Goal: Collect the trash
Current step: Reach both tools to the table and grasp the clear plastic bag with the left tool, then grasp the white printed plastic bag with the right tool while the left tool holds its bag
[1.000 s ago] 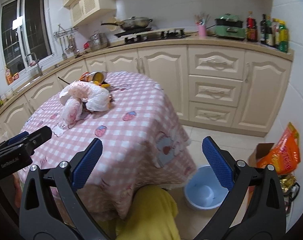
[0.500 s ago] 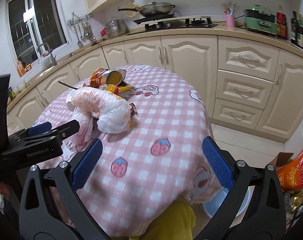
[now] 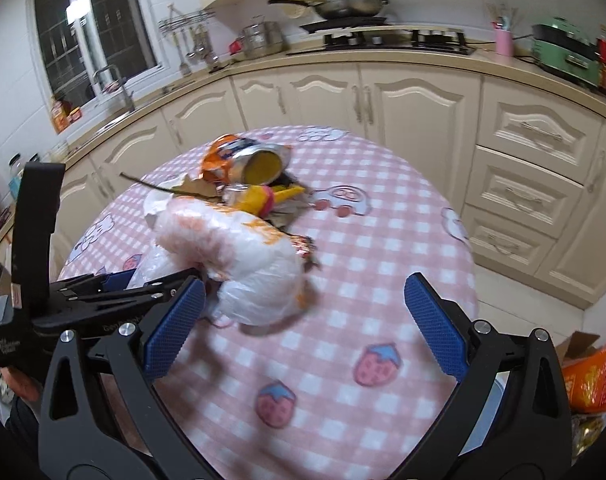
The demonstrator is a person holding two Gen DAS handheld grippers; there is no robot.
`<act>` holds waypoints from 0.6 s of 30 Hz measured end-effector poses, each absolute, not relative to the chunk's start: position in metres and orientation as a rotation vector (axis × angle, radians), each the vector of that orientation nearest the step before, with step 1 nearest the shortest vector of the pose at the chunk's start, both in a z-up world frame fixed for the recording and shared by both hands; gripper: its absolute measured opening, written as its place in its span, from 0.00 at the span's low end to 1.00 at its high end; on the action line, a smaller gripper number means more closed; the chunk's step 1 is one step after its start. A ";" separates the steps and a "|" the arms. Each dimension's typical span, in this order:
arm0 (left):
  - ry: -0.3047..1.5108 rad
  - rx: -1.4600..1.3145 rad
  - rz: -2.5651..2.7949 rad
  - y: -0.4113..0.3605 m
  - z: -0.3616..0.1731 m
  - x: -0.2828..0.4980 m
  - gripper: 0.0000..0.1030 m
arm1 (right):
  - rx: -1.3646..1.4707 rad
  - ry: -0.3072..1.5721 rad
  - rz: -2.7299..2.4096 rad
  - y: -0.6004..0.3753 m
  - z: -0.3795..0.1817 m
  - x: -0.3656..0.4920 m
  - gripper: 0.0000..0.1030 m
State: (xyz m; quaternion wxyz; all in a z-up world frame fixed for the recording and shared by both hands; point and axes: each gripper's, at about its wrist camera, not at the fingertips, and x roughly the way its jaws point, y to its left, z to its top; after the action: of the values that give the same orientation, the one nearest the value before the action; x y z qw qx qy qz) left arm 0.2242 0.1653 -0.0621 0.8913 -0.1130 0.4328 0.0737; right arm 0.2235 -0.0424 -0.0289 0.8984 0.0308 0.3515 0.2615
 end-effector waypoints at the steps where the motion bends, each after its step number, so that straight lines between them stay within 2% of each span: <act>1: 0.889 -0.234 0.157 0.167 -0.061 0.222 0.62 | 0.055 0.730 0.569 -0.036 -0.028 0.226 0.95; 18: 0.838 -0.288 0.148 0.199 -0.057 0.196 0.60 | 0.075 0.915 0.624 0.025 -0.044 0.265 0.94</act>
State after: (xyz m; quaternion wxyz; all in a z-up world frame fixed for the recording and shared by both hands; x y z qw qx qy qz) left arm 0.1958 0.1994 -0.0568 0.9008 -0.1394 0.4049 0.0715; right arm 0.2654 0.0246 -0.0436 0.8499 0.0356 0.4344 0.2961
